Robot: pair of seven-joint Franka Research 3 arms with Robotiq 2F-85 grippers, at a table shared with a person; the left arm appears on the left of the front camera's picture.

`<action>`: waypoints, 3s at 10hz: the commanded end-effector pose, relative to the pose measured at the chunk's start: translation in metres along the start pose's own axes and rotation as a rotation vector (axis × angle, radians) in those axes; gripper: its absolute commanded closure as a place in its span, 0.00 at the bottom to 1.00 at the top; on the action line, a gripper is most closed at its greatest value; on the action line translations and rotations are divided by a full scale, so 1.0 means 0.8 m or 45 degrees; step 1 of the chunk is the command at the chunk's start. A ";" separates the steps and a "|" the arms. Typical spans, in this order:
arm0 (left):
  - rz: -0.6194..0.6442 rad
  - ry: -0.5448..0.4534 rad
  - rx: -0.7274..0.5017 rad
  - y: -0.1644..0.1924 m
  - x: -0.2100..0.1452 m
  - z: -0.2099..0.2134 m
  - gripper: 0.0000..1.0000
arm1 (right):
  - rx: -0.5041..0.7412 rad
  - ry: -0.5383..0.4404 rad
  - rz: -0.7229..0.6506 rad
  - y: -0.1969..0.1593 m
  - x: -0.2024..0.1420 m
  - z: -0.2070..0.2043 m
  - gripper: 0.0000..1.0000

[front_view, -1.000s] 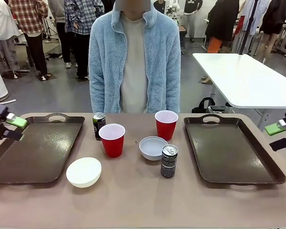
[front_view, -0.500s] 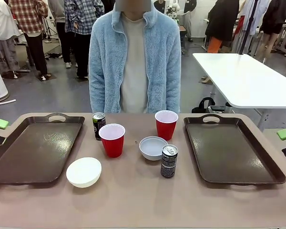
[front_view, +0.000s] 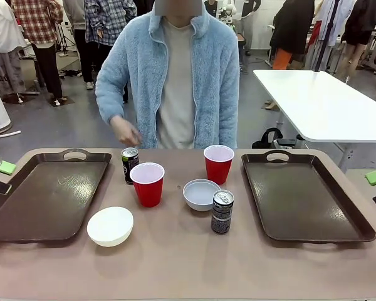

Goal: Prepare tableware on both trays.
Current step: Pick up a Picnic Bowl from the table and place it on a Handle tray.

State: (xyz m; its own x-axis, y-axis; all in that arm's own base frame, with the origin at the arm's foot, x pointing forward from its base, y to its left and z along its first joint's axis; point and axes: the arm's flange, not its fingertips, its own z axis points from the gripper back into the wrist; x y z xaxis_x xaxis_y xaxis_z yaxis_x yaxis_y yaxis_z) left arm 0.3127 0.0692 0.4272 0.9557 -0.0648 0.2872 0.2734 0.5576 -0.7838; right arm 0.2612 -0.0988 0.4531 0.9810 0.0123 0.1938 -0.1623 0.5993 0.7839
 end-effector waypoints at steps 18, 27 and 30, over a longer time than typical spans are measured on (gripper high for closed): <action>0.005 -0.020 -0.017 0.002 -0.001 0.005 0.00 | -1.170 0.141 -0.166 0.290 0.240 -0.301 0.00; 0.005 -0.020 -0.017 0.002 -0.001 0.005 0.00 | -1.142 0.111 -0.161 0.241 0.265 -0.358 0.00; 0.005 -0.020 -0.017 0.002 -0.001 0.005 0.00 | -1.157 0.179 -0.103 0.196 0.273 -0.427 0.00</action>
State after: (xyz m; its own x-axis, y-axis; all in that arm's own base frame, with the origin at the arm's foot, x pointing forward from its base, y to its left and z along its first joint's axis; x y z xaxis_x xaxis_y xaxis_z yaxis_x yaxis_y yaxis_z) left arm 0.3117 0.0721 0.4273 0.9569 -0.0546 0.2851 0.2658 0.5593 -0.7852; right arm 0.4767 0.2652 0.4333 0.9999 0.0035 0.0154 -0.0041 0.9991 0.0421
